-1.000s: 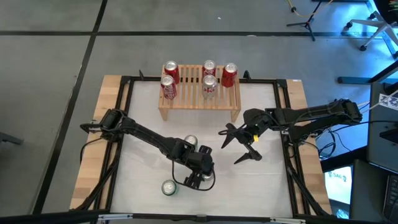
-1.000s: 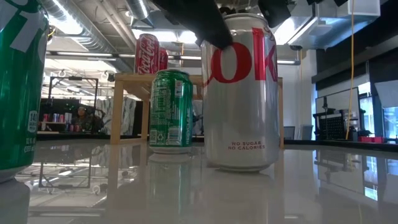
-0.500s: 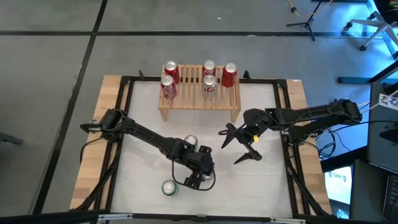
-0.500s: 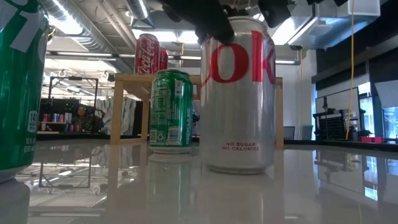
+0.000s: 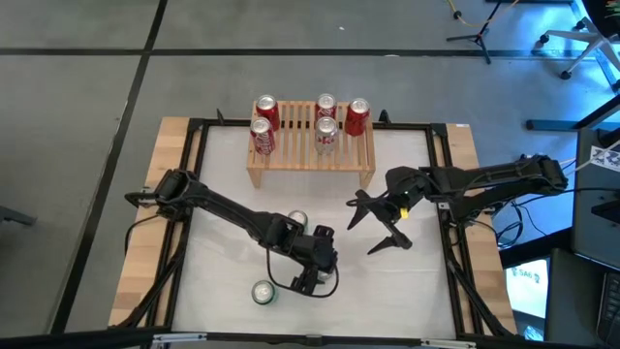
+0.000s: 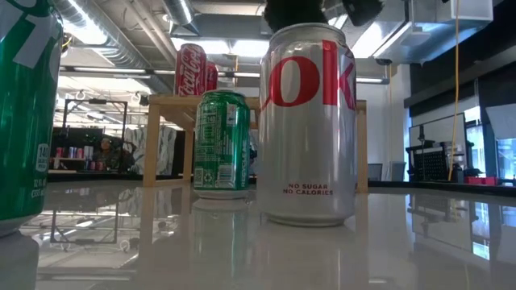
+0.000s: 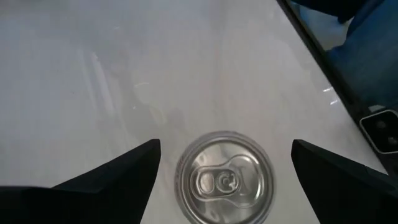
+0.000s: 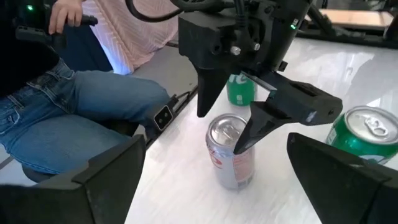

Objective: Place canned beverage on shelf
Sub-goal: Put the red silver soda can on the shelf

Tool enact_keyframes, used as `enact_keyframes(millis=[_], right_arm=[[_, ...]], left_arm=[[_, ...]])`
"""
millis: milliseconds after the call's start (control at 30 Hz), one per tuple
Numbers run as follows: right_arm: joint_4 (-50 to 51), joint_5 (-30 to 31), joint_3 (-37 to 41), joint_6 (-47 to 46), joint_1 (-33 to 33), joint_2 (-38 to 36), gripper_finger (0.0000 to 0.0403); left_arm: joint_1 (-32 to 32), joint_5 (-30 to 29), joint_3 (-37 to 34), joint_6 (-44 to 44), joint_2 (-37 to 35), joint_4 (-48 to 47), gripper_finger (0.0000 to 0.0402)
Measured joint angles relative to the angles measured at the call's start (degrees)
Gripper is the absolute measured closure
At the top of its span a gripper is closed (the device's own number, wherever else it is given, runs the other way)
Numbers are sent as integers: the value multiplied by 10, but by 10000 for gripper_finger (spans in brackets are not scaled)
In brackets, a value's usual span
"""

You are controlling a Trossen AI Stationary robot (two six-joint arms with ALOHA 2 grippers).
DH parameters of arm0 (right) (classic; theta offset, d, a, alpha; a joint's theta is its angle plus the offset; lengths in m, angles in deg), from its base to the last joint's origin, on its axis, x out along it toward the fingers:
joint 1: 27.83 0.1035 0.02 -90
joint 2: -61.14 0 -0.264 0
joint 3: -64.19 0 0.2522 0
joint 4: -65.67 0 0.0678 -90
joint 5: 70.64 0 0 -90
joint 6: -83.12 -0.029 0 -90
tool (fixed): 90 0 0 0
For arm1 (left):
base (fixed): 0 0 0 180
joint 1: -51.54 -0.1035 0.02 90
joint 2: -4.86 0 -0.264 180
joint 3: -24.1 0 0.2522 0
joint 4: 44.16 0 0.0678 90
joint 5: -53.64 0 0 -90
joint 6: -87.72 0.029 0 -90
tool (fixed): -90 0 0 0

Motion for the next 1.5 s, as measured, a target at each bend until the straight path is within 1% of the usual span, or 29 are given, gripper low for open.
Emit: enact_keyframes(millis=[133, 233, 333, 433, 600, 667, 800, 900, 967, 1000, 1133, 1233, 1400, 1500], right_arm=[[-1, -15, 0, -19, 0, -8, 17], [0, -49, 0, -52, 0, -5, 17], [0, -71, 0, -64, 1, -2, 17], [-2, -92, 0, -66, 10, -2, 17], [-5, -89, 0, -71, 40, -2, 17], [-6, -58, 0, -71, 53, -2, 17], [-6, 38, 0, -71, 78, -2, 17], [-11, 113, 0, -73, 97, -2, 17], [-31, 146, 0, -85, 108, 2, 17], [-40, 154, 0, -92, 112, 5, 17], [-79, 151, 0, -124, 134, 22, 17], [-80, 154, 0, -132, 153, 37, 17], [-70, 205, 0, -148, 186, 57, 17], [-61, 246, 0, -158, 200, 56, 17]], left_arm=[[0, 0, 36, 0, 0, -34, 50], [0, -2, 68, 0, 0, -76, 50], [0, -4, 92, -1, -7, -119, 50], [0, -21, 101, -12, -35, -161, 50], [6, -80, 84, -50, -104, -204, 50], [14, -108, 69, -63, -132, -205, 50], [35, -150, 24, -83, -176, -190, 50], [50, -173, -13, -93, -199, -160, 50], [58, -184, -42, -93, -212, -123, 50], [61, -185, -55, -93, -216, -102, 50], [73, -185, -110, -93, -225, -21, 50], [79, -185, -148, -93, -225, 45, 50], [80, -184, -211, -93, -225, 155, 50], [80, -185, -222, -93, -225, 169, 50]])
